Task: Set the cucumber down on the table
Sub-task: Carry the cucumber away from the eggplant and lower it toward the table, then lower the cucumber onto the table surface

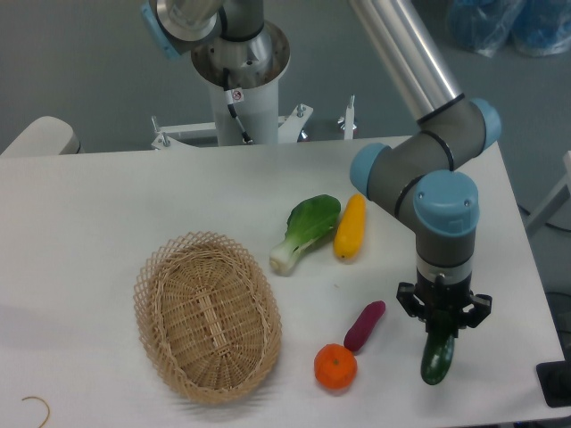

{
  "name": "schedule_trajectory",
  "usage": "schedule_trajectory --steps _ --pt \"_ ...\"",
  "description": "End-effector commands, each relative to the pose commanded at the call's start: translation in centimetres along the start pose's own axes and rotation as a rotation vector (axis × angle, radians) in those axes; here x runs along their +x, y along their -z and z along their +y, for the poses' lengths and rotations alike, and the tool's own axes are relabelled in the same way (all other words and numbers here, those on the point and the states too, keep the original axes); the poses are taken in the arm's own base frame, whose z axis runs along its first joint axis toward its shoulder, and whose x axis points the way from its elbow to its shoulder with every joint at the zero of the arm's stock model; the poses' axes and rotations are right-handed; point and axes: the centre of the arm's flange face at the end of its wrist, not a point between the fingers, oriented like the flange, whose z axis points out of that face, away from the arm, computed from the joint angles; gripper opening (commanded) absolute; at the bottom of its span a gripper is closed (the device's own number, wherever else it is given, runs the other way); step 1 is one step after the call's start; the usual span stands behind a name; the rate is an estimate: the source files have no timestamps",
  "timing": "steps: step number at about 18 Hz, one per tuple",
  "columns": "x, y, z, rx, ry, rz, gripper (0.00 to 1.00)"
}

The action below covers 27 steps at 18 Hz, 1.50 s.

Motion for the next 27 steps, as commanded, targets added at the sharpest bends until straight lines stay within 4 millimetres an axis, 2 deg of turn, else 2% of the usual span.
schedule_trajectory --steps 5,8,15,22,27 --pt "0.7 -1.4 1.1 -0.066 -0.015 -0.015 0.34" --pt "0.9 -1.5 1.3 -0.068 -0.017 -0.013 0.35" --pt "3.0 -2.3 2.0 -0.093 -0.035 0.018 0.36" --pt "3.0 -1.8 2.2 -0.091 -0.035 0.015 0.39" --pt "2.8 -1.7 2.1 -0.089 -0.034 0.012 0.55"
